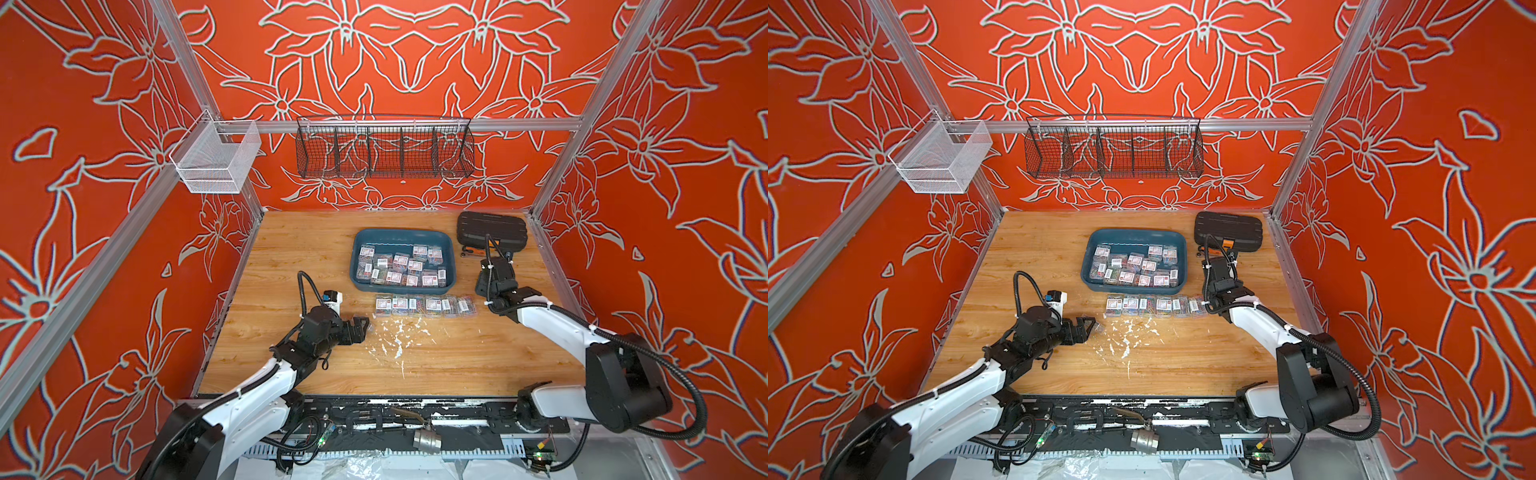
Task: Take the paper clips out of the storage box
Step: Place the boxed paper clips at the center of the board.
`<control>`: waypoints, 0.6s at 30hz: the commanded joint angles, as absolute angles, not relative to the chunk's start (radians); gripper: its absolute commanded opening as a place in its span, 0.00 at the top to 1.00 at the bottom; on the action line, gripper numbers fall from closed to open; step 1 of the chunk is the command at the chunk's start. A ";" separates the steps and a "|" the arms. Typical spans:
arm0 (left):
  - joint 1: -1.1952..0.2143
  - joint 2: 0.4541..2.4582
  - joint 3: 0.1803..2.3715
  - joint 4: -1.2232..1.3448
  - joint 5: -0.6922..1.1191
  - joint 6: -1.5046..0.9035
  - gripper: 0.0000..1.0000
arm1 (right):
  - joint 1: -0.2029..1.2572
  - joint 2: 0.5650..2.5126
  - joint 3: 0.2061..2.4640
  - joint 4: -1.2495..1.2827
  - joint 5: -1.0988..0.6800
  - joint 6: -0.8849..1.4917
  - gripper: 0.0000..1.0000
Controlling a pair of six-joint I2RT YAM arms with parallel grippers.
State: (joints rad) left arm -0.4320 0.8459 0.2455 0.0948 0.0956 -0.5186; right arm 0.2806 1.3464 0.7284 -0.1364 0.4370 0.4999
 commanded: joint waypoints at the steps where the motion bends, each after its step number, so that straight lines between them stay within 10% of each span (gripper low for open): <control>1: -0.431 0.746 0.270 -0.117 0.016 -0.669 0.01 | 0.277 1.347 0.751 -0.153 0.443 0.497 0.35; 8: -0.485 0.665 0.305 -0.195 0.068 -0.854 0.09 | 0.276 1.344 0.745 -0.151 0.446 0.500 0.35; 18: -0.665 1.105 0.581 -0.406 -0.189 -1.091 0.25 | 0.276 1.356 0.757 -0.161 0.445 0.499 0.35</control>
State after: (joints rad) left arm -0.6498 1.0180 0.5274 -0.3134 -0.0994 -0.9749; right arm 0.2806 1.3499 0.7288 -0.1383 0.4370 0.4999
